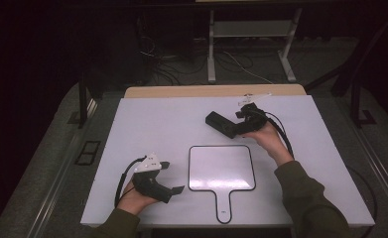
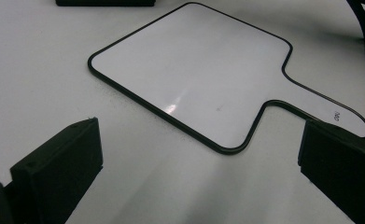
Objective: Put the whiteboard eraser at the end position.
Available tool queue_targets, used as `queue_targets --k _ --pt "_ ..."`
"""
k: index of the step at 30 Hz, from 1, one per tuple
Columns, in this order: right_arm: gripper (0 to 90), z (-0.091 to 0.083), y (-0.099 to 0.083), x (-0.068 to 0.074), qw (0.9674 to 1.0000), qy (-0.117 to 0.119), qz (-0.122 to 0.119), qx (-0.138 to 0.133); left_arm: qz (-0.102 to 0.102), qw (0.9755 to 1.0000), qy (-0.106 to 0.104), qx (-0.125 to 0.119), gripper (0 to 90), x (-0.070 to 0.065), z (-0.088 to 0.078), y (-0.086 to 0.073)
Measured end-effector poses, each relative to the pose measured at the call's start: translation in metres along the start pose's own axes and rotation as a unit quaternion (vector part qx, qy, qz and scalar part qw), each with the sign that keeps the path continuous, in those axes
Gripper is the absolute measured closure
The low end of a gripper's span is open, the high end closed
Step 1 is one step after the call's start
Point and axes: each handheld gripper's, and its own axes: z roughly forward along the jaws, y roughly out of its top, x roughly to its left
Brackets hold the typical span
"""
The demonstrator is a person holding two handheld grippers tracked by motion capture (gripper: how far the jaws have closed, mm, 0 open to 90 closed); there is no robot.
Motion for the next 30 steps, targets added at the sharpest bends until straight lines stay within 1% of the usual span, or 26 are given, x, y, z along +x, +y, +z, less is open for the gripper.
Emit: queue_targets --k 3,6,9,11,13,15,17,19,20,22,26,30 --pt "17.0 -0.010 -0.007 0.005 0.9999 0.011 -0.003 -0.006 0.000 1.0000 0.000 -0.001 0.0 0.000 0.000 0.000" --pt "16.9 -0.022 -0.016 0.011 0.9998 0.008 -0.008 -0.018 0.000 1.0000 -0.001 0.000 0.0 0.000 -0.001 0.000" --pt "15.9 -0.032 -0.026 0.016 0.9997 0.008 -0.006 -0.024 0.000 1.0000 -0.001 -0.001 0.0 0.000 0.000 0.000" --pt "15.9 -0.040 -0.034 0.019 0.9995 0.009 0.000 -0.030 0.000 1.0000 0.000 0.000 0.0 0.000 0.000 0.000" --pt "15.9 -0.047 -0.044 0.023 0.9993 0.013 0.000 -0.036 -0.001 1.0000 0.000 -0.001 0.0 0.000 0.000 0.000" --pt "15.9 -0.052 -0.050 0.026 0.9993 0.008 0.001 -0.037 -0.001 1.0000 0.000 -0.001 0.0 0.000 0.000 0.000" --pt "13.3 -0.058 -0.058 0.029 0.9993 0.009 0.001 -0.036 -0.001 1.0000 0.000 -0.001 0.0 -0.001 0.000 0.000" --pt "13.2 -0.064 -0.065 0.032 0.9991 0.011 0.004 -0.040 -0.001 1.0000 0.000 -0.001 0.0 -0.001 -0.001 0.000" --pt "13.2 -0.068 -0.071 0.034 0.9988 0.010 0.009 -0.047 -0.001 1.0000 0.000 -0.001 0.0 -0.001 0.000 0.000" --pt "13.2 -0.073 -0.079 0.035 0.9986 0.003 0.010 -0.052 0.001 1.0000 0.000 0.000 0.0 -0.001 0.000 0.000" --pt "13.1 -0.081 -0.093 0.038 0.9985 -0.008 0.010 -0.054 0.001 1.0000 0.000 0.000 0.0 -0.001 0.000 0.000" --pt "13.0 -0.090 -0.111 0.042 0.9983 -0.012 0.009 -0.057 0.001 1.0000 0.000 0.000 0.0 0.000 0.000 0.000"
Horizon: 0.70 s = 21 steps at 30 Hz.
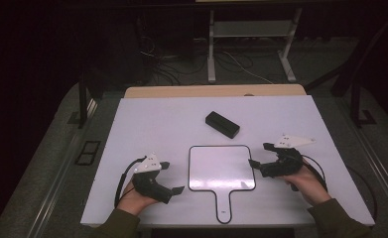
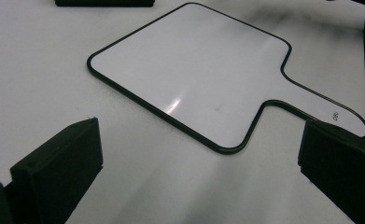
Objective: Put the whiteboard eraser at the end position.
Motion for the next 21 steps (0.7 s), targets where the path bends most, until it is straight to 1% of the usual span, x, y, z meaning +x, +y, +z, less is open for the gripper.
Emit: queue_targets --k 2,5,8,16,17,21 --pt "13.0 -0.004 -0.009 0.002 1.0000 -0.001 -0.003 0.000 0.000 1.0000 0.000 0.000 0.0 0.000 0.000 0.000" --pt "13.1 -0.009 -0.020 0.005 0.9999 -0.004 -0.006 0.008 0.000 1.0000 0.001 0.000 0.0 0.000 0.000 0.000" --pt "13.0 -0.015 -0.031 0.004 0.9999 -0.006 -0.007 0.013 0.003 1.0000 0.000 0.004 0.0 0.000 -0.001 0.000" --pt "13.1 -0.031 -0.046 0.000 0.9999 -0.011 0.005 0.009 0.005 1.0000 0.002 0.003 0.0 0.000 -0.001 0.000" --pt "13.1 -0.032 -0.049 0.000 0.9998 -0.011 0.008 0.011 0.004 1.0000 0.002 0.004 0.0 0.000 -0.001 0.000" --pt "13.1 -0.036 -0.056 -0.003 0.9997 -0.016 0.007 0.018 0.002 1.0000 0.002 0.004 0.0 -0.001 0.000 -0.001"
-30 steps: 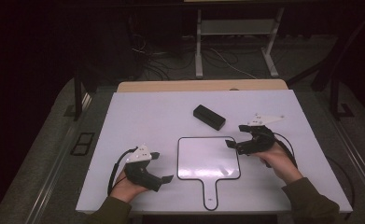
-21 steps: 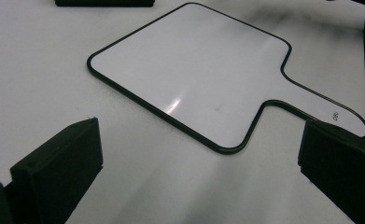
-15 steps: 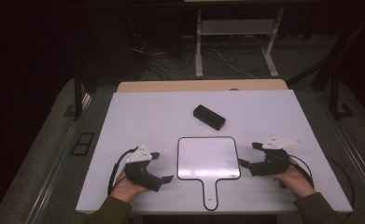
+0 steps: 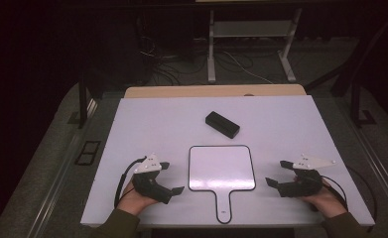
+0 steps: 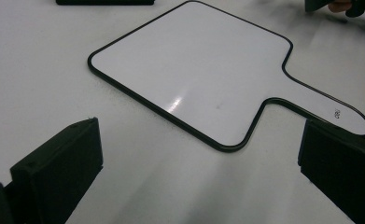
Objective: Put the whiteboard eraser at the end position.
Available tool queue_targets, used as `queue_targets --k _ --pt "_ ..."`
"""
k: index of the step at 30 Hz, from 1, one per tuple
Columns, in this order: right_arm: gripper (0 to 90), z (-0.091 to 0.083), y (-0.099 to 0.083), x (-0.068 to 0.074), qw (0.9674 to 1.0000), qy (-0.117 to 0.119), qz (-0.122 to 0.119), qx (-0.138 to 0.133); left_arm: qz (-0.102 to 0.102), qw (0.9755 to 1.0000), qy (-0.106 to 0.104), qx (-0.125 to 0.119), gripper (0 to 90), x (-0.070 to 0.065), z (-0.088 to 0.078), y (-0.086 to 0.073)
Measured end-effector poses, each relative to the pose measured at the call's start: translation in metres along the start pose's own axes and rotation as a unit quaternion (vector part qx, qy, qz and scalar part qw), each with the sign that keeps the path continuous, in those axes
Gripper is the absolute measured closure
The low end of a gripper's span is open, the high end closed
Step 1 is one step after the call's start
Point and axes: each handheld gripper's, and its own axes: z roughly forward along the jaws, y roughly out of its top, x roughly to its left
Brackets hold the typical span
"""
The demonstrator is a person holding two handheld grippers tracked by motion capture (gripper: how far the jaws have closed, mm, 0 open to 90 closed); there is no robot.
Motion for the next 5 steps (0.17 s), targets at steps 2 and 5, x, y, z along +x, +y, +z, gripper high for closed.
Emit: queue_targets --k 2,5 --pt "13.1 -0.0008 -0.0011 -0.0004 1.0000 -0.001 0.000 0.001 0.001 1.0000 0.000 0.001 0.0 0.0000 0.0000 0.0001" --pt "13.0 -0.0016 -0.0006 -0.0012 1.0000 -0.002 0.001 -0.003 0.002 1.0000 0.000 0.003 0.0 0.0006 0.0003 0.0002"
